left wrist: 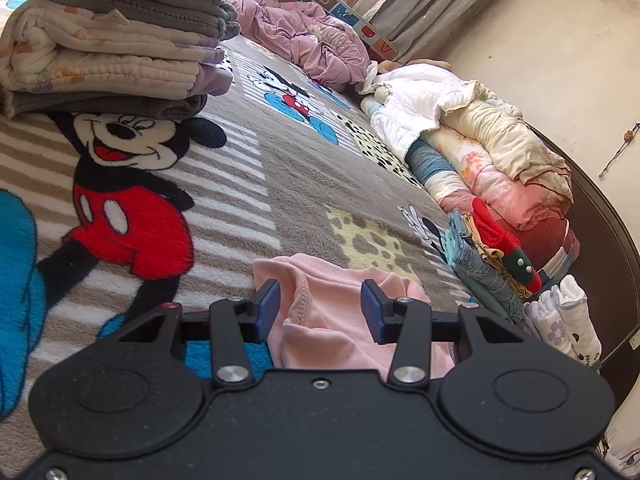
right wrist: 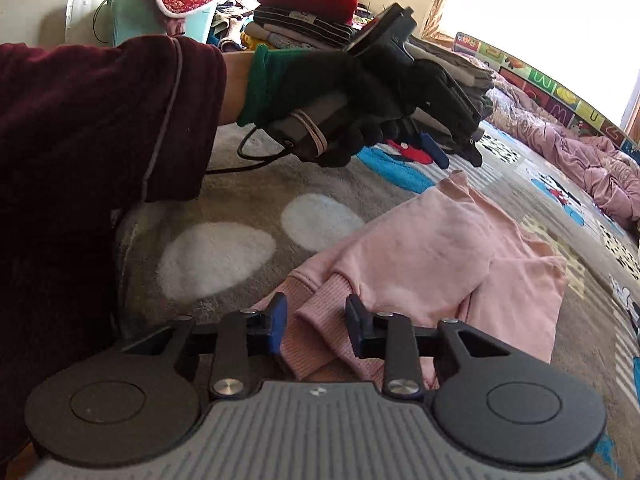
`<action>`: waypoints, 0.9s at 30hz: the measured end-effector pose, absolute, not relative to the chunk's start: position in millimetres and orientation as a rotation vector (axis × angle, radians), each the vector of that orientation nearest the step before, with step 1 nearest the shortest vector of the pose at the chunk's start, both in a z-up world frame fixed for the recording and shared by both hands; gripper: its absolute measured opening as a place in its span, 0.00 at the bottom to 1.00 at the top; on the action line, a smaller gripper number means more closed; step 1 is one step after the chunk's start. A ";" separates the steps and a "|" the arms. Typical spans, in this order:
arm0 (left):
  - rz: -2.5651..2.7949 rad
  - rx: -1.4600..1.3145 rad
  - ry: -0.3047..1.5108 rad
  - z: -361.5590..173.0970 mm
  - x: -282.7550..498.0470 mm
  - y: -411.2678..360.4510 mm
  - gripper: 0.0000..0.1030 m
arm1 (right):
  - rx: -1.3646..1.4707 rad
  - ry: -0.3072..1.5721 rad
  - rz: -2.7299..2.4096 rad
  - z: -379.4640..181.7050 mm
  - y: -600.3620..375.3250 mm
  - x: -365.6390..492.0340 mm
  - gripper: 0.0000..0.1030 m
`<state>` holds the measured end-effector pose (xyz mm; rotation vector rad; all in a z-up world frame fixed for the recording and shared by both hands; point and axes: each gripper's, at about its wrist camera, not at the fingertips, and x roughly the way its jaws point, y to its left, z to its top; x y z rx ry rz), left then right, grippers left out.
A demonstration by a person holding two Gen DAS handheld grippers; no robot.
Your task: Fold clothes
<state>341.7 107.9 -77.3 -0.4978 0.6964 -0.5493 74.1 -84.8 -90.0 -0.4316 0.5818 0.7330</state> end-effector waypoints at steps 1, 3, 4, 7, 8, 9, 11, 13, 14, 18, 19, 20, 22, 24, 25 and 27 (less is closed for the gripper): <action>-0.550 -0.499 0.695 -77.2 341.9 108.4 0.42 | -0.378 0.589 0.731 -87.8 -90.7 77.5 0.18; -0.552 -0.502 0.694 -77.1 341.9 109.3 0.42 | -0.277 0.595 0.723 -82.4 -102.7 83.4 0.07; -0.553 -0.503 0.693 -77.1 341.7 109.7 0.42 | -0.247 0.587 0.721 -78.0 -107.5 83.9 0.07; -0.555 -0.508 0.693 -77.4 341.8 110.3 0.42 | -0.207 0.559 0.753 -68.4 -113.0 81.9 0.08; -0.556 -0.507 0.694 -77.5 341.7 109.9 0.42 | -0.217 0.553 0.762 -69.4 -110.9 80.8 0.08; -0.558 -0.506 0.695 -77.4 341.5 109.4 0.42 | -0.239 0.549 0.763 -72.6 -106.9 79.3 0.08; -0.563 -0.502 0.694 -77.0 341.0 108.5 0.42 | -0.360 0.563 0.749 -86.9 -94.4 76.6 0.08; -0.568 -0.499 0.690 -75.9 340.4 108.3 0.43 | -0.449 0.609 0.753 -99.4 -85.7 74.9 0.11; -0.571 -0.503 0.687 -75.4 340.3 109.3 0.43 | -0.438 0.607 0.756 -97.6 -86.2 73.1 0.15; -0.565 -0.543 0.672 -74.7 342.6 115.2 0.43 | -0.352 0.595 0.771 -80.8 -94.0 74.5 0.38; -0.561 -0.551 0.669 -74.8 343.5 115.9 0.43 | -0.333 0.569 0.765 -76.2 -95.9 75.0 0.39; -0.555 -0.556 0.669 -75.2 344.5 115.8 0.43 | -0.318 0.538 0.758 -73.3 -96.7 76.3 0.39; -0.544 -0.562 0.669 -76.2 346.6 115.3 0.43 | -0.290 0.512 0.734 -77.1 -97.0 85.7 0.44; -0.512 -0.557 0.675 -78.0 349.1 114.4 0.43 | -0.253 0.568 0.723 -93.7 -97.6 102.9 0.45; -0.498 -0.554 0.681 -79.3 350.5 114.1 0.43 | -0.236 0.633 0.725 -103.8 -99.0 112.4 0.48; -0.479 -0.555 0.692 -82.9 353.6 115.9 0.43 | -0.200 0.668 0.738 -104.5 -106.4 118.1 0.49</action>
